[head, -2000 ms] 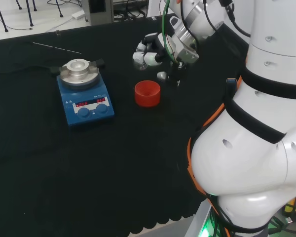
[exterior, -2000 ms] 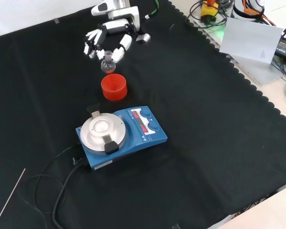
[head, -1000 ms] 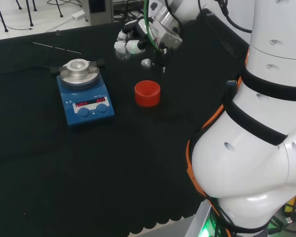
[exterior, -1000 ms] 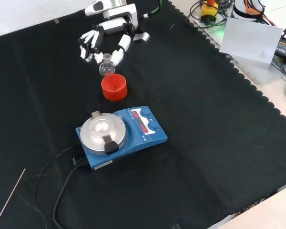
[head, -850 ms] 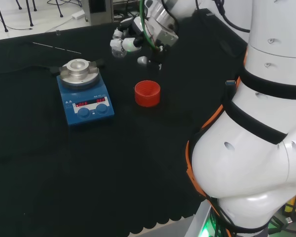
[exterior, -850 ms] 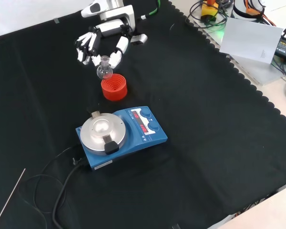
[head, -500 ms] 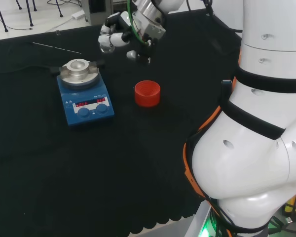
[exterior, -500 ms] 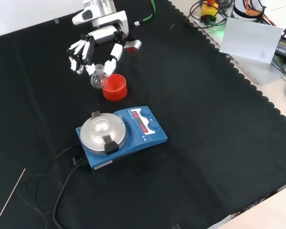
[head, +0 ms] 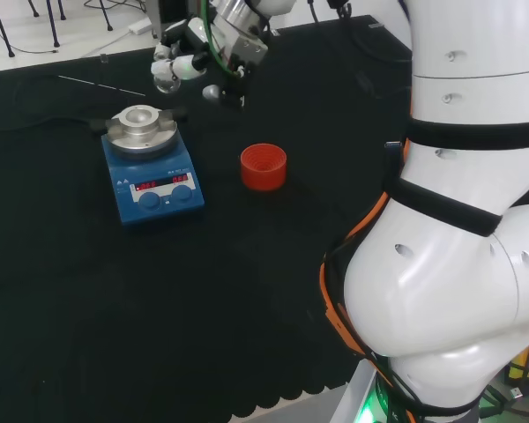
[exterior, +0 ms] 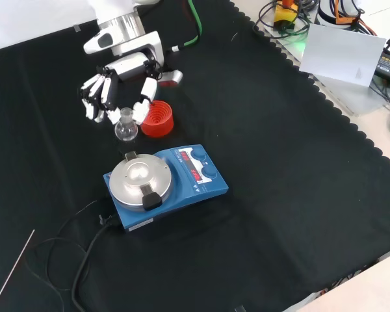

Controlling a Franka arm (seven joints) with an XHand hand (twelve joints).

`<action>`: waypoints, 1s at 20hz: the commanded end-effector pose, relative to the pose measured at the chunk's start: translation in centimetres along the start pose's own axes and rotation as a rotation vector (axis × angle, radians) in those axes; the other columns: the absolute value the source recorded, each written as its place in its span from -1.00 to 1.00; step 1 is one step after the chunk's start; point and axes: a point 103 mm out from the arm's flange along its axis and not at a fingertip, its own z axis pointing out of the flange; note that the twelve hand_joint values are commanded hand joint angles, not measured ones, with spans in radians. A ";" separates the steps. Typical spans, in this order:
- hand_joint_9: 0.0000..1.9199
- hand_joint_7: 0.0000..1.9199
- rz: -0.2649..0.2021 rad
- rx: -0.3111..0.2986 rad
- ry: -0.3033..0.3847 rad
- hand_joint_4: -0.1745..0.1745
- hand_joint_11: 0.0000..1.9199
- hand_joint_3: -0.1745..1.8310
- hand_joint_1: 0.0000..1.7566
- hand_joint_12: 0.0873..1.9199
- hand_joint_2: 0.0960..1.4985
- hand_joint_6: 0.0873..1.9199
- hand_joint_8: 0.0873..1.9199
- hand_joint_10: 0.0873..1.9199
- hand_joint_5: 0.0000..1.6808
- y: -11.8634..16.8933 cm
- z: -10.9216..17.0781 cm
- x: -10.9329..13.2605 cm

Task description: Place the round-bottom flask on the heater.

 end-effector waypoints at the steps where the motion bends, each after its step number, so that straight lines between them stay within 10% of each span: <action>1: -0.29 -0.48 -0.019 0.048 0.016 0.93 -0.81 -0.79 0.21 0.35 0.36 -0.16 -0.53 -0.55 0.30 1.6 2.4 1.2; 20: -0.28 -0.48 -0.026 0.108 0.022 0.91 -0.81 -0.79 0.21 0.34 0.35 -0.17 -0.54 -0.56 0.30 2.5 6.1 1.8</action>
